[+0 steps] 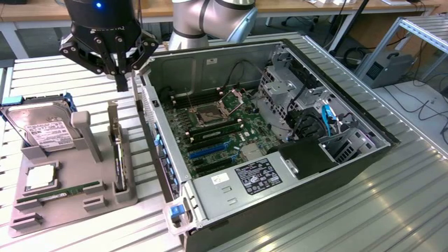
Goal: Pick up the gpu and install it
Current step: 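Reach for the gpu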
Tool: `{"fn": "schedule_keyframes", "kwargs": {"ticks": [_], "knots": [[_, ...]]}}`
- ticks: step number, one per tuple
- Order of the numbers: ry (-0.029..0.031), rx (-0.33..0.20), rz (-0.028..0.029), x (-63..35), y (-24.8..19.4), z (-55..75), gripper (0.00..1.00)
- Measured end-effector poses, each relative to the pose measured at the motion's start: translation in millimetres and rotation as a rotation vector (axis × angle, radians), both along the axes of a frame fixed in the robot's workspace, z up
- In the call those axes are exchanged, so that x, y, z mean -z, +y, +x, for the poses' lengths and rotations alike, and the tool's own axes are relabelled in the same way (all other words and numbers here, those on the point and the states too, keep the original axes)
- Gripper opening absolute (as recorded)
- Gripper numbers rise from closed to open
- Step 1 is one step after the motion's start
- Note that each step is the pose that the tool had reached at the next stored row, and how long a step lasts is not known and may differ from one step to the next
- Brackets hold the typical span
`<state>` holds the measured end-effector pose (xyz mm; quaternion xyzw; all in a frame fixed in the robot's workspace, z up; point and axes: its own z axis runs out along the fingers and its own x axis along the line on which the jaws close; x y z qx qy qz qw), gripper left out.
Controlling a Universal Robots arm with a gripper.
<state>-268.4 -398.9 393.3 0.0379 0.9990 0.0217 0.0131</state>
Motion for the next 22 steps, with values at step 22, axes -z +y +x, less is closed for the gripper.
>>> {"fn": "schedule_keyframes", "kwargs": {"ticks": [22], "knots": [[0.0000, 0.000, 0.0000, 0.0, -5.2, -1.5, 0.11]]}}
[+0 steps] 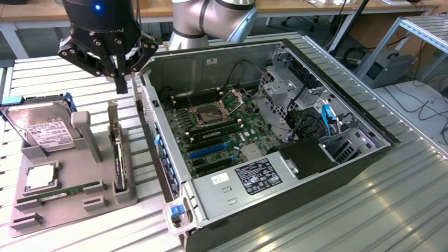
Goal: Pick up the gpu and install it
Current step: 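Reach for the gpu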
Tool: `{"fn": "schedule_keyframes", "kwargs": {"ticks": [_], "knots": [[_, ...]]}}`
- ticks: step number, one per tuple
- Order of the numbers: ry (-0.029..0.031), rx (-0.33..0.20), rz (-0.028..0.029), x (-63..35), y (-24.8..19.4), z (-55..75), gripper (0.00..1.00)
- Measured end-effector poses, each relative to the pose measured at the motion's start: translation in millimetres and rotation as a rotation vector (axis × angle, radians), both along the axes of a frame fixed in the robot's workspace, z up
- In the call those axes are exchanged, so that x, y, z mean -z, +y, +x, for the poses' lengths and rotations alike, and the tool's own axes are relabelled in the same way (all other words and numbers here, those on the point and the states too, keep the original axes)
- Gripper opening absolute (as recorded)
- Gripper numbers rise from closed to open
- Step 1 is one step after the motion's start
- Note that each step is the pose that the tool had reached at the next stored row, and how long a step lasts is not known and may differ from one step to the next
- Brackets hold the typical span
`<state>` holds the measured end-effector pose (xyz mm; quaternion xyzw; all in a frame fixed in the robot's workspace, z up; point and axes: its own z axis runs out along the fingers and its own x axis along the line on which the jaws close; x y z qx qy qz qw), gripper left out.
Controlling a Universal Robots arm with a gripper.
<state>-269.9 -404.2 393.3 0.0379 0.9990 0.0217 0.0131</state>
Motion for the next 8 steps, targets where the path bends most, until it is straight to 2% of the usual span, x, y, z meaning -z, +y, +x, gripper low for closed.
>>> {"fn": "schedule_keyframes", "kwargs": {"ticks": [8], "knots": [[0.0001, 0.000, -0.0003, 0.0, -2.4, 0.0, 0.11]]}}
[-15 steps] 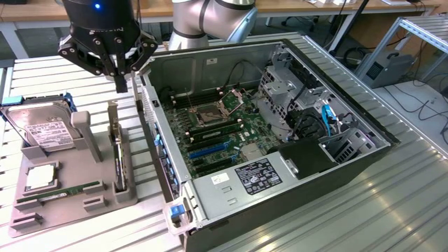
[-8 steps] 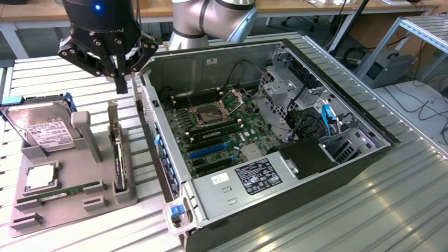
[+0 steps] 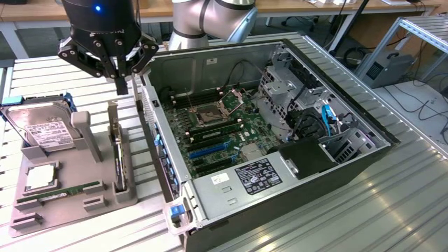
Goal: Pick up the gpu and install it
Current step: 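Reach for the gpu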
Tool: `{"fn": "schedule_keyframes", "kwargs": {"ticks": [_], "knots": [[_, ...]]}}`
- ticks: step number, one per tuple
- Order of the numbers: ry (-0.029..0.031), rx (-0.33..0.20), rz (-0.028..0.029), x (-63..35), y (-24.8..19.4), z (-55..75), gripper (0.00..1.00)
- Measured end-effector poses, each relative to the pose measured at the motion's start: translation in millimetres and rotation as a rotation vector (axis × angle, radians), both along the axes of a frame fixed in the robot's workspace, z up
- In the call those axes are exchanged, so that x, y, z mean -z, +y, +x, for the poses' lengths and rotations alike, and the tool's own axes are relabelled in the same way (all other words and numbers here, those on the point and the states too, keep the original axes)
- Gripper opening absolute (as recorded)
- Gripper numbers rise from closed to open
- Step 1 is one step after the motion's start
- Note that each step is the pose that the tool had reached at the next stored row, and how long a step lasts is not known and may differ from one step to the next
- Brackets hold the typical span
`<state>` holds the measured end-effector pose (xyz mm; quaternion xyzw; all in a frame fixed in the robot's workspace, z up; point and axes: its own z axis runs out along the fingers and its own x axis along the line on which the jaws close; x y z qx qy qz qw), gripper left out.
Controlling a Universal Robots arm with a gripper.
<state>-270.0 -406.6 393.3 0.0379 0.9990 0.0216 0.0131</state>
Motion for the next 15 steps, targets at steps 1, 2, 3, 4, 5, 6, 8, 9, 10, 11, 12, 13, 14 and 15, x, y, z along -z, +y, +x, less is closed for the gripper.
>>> {"fn": "schedule_keyframes", "kwargs": {"ticks": [1, 2, 3, 4, 5, 6, 8, 9, 10, 11, 12, 13, 14, 15], "knots": [[0.0000, 0.000, 0.0000, 0.0, -0.2, 0.0, 0.11], [0.0000, 0.000, 0.0000, 0.0, -0.4, 0.0, 0.11], [0.0000, 0.000, 0.0000, 0.0, -0.6, 0.0, 0.11], [-0.0001, 0.000, 0.0001, 0.0, -0.8, 0.0, 0.11], [0.0000, 0.000, 0.0000, 0.0, -1.1, 0.0, 0.11], [-0.0001, 0.000, 0.0000, 0.0, -1.3, 0.0, 0.11], [0.0000, 0.000, 0.0000, 0.1, -1.7, -0.2, 0.11], [0.0000, 0.000, 0.0001, 0.1, -1.9, -0.4, 0.11], [0.0000, 0.000, 0.0000, 0.1, -2.1, -0.6, 0.11], [0.0000, 0.000, 0.0000, 0.1, -2.2, -1.0, 0.11], [-0.0001, 0.000, -0.0001, 0.1, -2.4, -1.4, 0.11], [-0.0001, 0.000, 0.0000, 0.1, -2.5, -2.1, 0.11], [-0.0001, 0.000, -0.0001, 0.1, -2.7, -2.7, 0.11], [-0.0001, 0.000, -0.0001, 0.2, -2.9, -3.1, 0.11]]}}
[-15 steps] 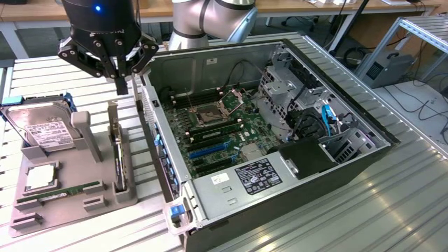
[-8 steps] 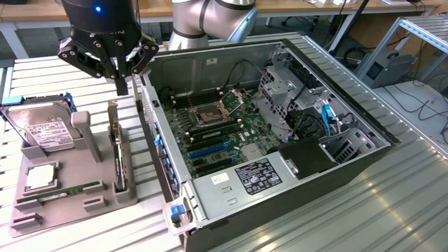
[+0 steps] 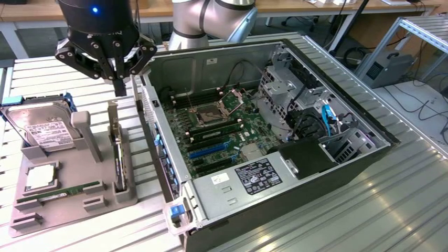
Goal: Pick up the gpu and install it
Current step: 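Reach for the gpu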
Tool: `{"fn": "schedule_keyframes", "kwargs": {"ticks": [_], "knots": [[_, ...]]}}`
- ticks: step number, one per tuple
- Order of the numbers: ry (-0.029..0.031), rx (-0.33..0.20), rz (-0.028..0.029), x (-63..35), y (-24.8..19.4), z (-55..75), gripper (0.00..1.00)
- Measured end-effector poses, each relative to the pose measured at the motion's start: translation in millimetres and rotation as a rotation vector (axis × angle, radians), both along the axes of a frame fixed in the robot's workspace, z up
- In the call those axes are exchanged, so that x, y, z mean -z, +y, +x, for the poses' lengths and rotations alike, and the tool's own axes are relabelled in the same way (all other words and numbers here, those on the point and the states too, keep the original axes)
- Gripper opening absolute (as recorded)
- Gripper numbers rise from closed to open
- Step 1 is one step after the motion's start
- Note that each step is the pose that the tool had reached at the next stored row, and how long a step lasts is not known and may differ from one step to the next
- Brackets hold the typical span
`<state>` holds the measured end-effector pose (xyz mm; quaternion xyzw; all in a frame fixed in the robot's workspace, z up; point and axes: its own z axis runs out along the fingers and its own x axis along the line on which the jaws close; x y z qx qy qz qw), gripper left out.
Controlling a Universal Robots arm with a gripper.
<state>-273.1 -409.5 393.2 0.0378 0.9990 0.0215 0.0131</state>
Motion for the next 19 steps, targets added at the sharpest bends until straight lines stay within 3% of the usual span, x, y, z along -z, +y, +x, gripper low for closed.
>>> {"fn": "schedule_keyframes", "kwargs": {"ticks": [7, 19], "knots": [[0.0000, 0.000, -0.0001, 0.1, -2.3, -3.8, 0.11], [0.0000, 0.000, -0.0001, 0.5, -12.3, -9.7, 0.11]]}}
